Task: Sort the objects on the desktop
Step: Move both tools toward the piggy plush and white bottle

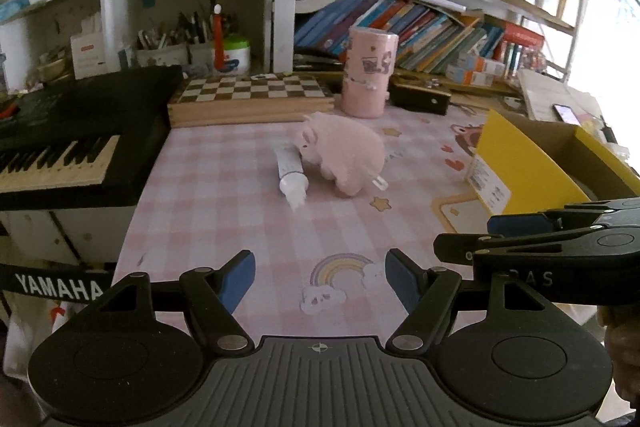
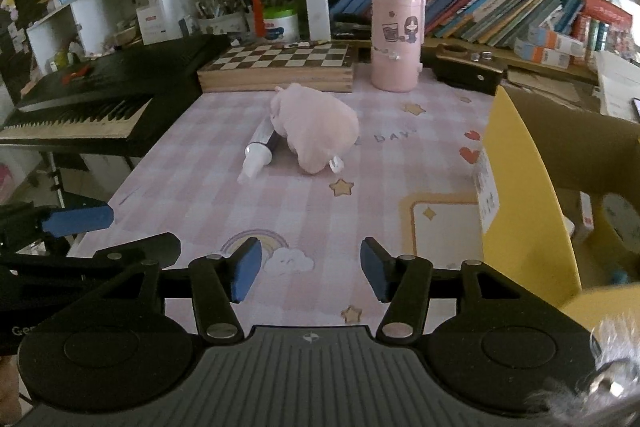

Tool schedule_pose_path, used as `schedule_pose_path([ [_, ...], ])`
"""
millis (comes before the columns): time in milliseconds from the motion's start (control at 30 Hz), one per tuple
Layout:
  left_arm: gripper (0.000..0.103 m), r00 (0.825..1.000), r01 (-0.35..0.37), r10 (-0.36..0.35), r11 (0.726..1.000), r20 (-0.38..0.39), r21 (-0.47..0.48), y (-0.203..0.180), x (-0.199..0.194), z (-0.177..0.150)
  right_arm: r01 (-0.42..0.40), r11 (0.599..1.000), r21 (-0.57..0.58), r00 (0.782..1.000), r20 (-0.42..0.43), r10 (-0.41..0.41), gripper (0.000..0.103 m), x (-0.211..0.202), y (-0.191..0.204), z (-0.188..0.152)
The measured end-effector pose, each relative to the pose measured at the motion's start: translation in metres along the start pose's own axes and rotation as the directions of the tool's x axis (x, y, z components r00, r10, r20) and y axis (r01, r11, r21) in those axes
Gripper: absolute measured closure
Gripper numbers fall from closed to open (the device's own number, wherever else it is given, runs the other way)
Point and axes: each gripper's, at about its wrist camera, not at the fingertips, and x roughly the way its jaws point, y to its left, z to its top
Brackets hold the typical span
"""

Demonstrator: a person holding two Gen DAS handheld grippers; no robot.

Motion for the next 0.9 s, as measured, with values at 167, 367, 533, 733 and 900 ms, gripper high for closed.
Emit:
schedule_pose_path([
  [167, 0.029, 0.999, -0.034, 0.034, 0.999, -0.014, -0.019, -0.001, 0.014, 0.011, -0.028, 0.999, -0.017, 1.0, -0.014, 0.028, 0.046, 0.018, -0.01, 0.016],
  [367, 0.029, 0.997, -0.077, 0.076, 0.996, -0.021, -0.048, 0.001, 0.03, 0.025, -0.063, 0.998, -0.029, 0.998, -0.024, 0.062, 0.042, 0.037, -0.02, 0.035],
  [533, 0.029, 0.994, -0.106, 0.105, 0.992, -0.023, -0.068, 0.001, 0.044, 0.036, -0.09, 0.995, -0.05, 0.995, -0.042, 0.088, 0.037, 0.058, -0.029, 0.053],
  [733, 0.029, 0.991, -0.137, 0.135, 0.986, -0.025, -0.095, 0.002, 0.063, 0.049, -0.108, 0.986, -0.131, 0.992, -0.079, 0.098, 0.023, 0.086, -0.035, 0.076],
  [900, 0.029, 0.989, -0.143, 0.14, 0.985, -0.04, -0.093, 0.001, 0.078, 0.056, -0.119, 0.963, -0.242, 0.99, -0.096, 0.099, 0.019, 0.11, -0.034, 0.089],
])
